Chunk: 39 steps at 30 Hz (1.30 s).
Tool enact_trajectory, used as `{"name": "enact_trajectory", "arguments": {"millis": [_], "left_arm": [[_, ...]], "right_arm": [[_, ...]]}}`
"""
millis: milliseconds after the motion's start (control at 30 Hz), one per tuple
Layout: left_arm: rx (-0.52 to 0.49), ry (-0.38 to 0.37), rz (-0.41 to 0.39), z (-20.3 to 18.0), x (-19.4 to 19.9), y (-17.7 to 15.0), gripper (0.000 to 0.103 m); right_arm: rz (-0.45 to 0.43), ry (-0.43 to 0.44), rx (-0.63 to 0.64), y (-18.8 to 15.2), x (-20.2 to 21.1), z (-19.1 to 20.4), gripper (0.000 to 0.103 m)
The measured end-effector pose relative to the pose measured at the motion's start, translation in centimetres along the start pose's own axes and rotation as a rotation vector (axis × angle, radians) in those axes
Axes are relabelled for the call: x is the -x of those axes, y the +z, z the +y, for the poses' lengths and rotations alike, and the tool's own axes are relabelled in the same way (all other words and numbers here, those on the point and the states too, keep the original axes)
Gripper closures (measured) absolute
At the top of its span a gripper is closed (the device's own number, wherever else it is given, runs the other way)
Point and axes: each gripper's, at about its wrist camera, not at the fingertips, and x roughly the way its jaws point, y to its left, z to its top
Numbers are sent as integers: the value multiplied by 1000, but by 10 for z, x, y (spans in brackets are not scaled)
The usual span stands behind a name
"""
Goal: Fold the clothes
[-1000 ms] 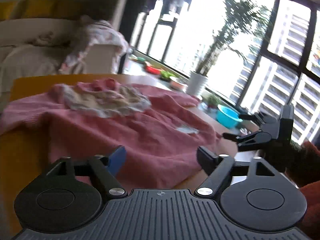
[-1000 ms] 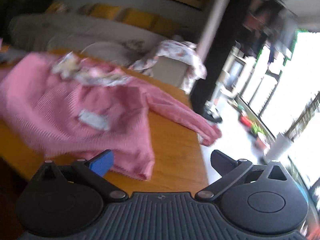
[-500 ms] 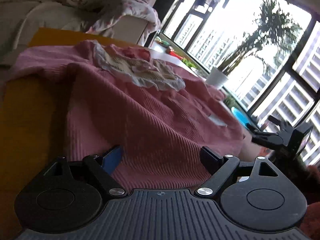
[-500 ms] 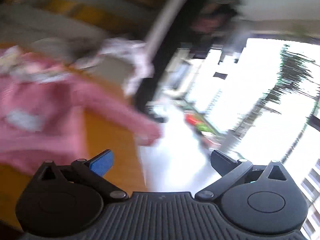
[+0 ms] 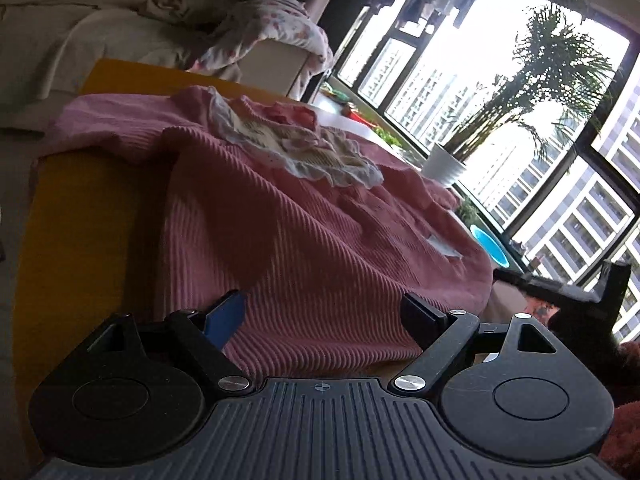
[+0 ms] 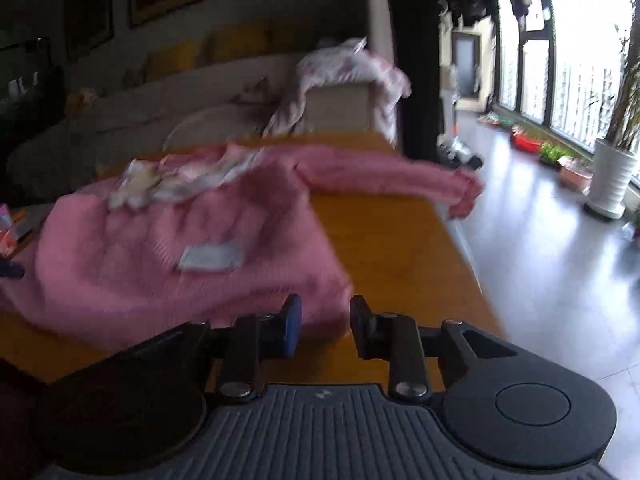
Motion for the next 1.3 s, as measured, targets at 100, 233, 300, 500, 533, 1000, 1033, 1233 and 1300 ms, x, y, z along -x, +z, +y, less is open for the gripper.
{"name": "enact_trajectory", "arguments": {"millis": [100,233,300,500,533,1000,1033,1233,1300], "left_arm": [[1,-6,-4,-1,-1,0,10],[-13,-8,-1,-2,-3,-1,9],[-15,-10,-1,-2,-3,-1,9],[-6,-16,-6,-1,-2,-2,9],[-5,-16,-6,-1,-2,-2,9],[1,-18,0,-1,0,-1,8],[1,-16,1,-1,0,-1,8],[9,-17,-4,1,5,-3,8],[10,-17,-5,1,4,-3,8]], "right_arm": [[16,81,-169,-2,7,-15,76],[17,150,-346,-9,11,-35,76],[9,150,-376,-10,5,-37,76],[-34,179,-428,0,-18,-41,76],[-36,196,-440,1,-23,-40,76],[-207,241,-481,16,17,-54,103],[-201,226,-481,16,23,-57,103],[-32,286,-609,-4,9,-67,99],[-4,292,-676,-11,-2,-69,99]]}}
